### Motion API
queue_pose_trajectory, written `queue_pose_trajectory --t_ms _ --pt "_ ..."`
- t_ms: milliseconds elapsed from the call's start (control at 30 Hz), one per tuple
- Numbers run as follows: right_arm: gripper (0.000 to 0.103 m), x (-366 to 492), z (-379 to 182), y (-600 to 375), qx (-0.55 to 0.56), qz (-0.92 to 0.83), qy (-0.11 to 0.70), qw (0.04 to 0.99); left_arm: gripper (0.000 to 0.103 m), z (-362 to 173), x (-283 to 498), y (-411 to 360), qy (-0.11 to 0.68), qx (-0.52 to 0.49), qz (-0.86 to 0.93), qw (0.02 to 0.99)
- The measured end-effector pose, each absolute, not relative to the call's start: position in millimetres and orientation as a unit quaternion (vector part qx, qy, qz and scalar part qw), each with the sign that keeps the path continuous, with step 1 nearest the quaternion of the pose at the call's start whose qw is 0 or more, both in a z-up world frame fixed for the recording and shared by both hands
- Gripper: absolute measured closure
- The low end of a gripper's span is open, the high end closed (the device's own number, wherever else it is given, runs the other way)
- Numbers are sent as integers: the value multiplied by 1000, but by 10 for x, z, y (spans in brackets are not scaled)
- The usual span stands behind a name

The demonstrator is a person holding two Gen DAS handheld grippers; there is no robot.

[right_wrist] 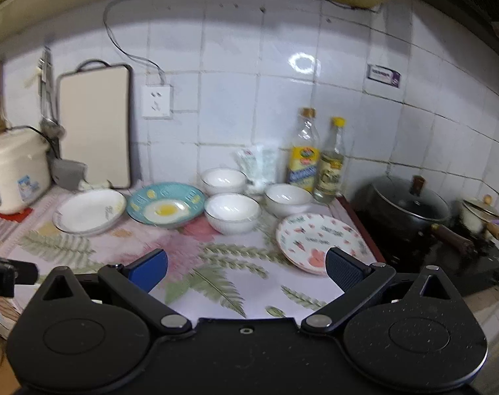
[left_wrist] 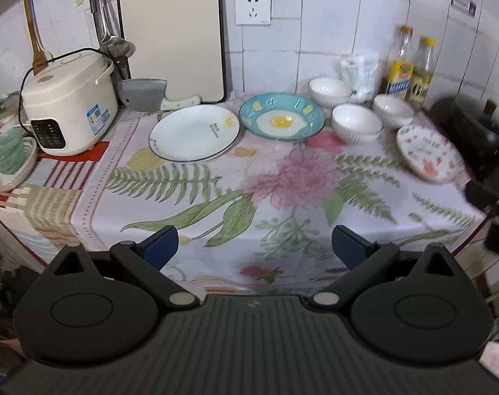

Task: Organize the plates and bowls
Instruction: 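Move both tools toward the rim of the white sun-print plate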

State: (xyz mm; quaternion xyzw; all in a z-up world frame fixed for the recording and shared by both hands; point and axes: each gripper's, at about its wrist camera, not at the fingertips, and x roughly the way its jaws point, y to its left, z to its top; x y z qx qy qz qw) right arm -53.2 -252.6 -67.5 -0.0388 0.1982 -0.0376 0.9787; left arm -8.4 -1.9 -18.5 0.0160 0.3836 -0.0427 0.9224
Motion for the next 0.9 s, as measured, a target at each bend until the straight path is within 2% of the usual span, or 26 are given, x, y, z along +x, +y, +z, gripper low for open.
queue_pose_trajectory --t_ms 233,433,667,900 --pt "0 -408 -750 -2361 -37 63 129 989 2 -30 -12 226 342 14 -44 939" --pt "0 171 -792 -2120 -29 123 169 977 5 -75 419 582 353 -3 -42 935" --pt "0 830 -1004 -1699 -18 215 227 950 5 -446 1032 1025 359 -1 -14 933" --pt "0 1432 -1397 -1233 10 254 242 937 5 -827 1517 1424 349 -1 0 937"
